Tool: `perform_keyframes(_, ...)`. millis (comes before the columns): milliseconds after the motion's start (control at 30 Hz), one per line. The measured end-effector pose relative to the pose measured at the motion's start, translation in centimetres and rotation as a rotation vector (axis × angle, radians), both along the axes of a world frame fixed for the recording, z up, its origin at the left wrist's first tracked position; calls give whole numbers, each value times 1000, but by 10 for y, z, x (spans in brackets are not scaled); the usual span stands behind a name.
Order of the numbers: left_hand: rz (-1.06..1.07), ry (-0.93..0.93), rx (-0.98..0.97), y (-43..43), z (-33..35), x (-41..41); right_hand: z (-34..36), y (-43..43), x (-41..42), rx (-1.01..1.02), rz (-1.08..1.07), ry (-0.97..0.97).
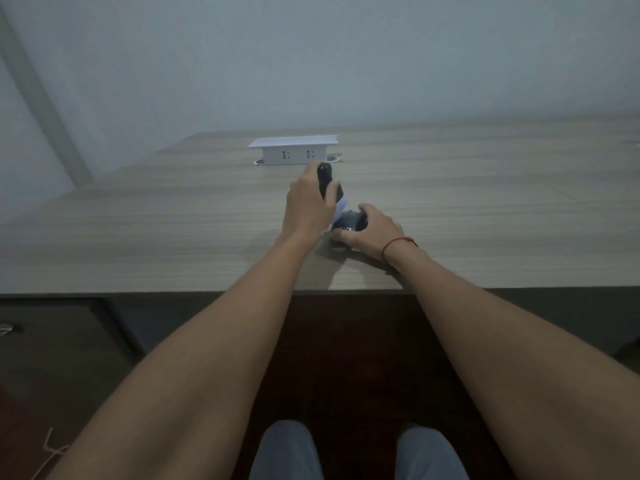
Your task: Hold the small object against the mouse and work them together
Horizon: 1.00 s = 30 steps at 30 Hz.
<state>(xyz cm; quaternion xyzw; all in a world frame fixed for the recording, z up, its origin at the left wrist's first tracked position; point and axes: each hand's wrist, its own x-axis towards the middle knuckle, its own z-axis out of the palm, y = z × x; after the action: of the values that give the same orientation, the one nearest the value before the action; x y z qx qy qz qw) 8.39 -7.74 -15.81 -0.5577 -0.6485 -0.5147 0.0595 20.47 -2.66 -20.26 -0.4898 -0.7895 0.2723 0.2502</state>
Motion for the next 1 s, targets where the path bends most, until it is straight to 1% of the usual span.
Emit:
perform_keyframes(67, -21, 32, -8, 0, -8, 2, 0, 0, 0, -10, -9, 4)
perform_keyframes(200, 69, 12, -100, 0, -24, -12, -1, -1, 0, -2, -23, 29)
perform_keyframes(233, 59, -11, -82, -1, -24, -14, -2, 0, -1, 10, -19, 20)
perform_keyframes(333, 11, -131, 66, -3, -18, -6, -1, 2, 0, 67, -16, -30)
perform_keyframes(367, 4, -142, 80, -4, -18, -3, -1, 2, 0, 76, -12, -39)
perform_keyframes(433, -6, -134, 15, -3, -20, 0, -1, 2, 0, 94, -6, -44)
perform_keyframes(500, 29, -131, -66, -1, -16, -4, -2, 1, 0, 98, -6, -34)
perform_keyframes(567, 55, -78, -69, 0, -7, -8, -2, 0, 0, 91, -2, -38)
perform_keyframes(667, -35, -77, -11, 0, 6, -3, -1, 1, 0, 101, 14, -72)
perform_keyframes(733, -52, -49, -73, 2, 4, 1, 1, 1, 0, 100, 16, -58)
perform_keyframes(867, 99, -30, -203, 3, -10, -9, -1, -1, 1, 84, 0, -25)
perform_keyframes(933, 99, -96, -140, 1, -11, -12, -1, -1, 1, 70, -3, -25)
perform_keyframes(1000, 33, -233, 4, 1, -5, -5, -1, 0, 2, 55, -5, -27)
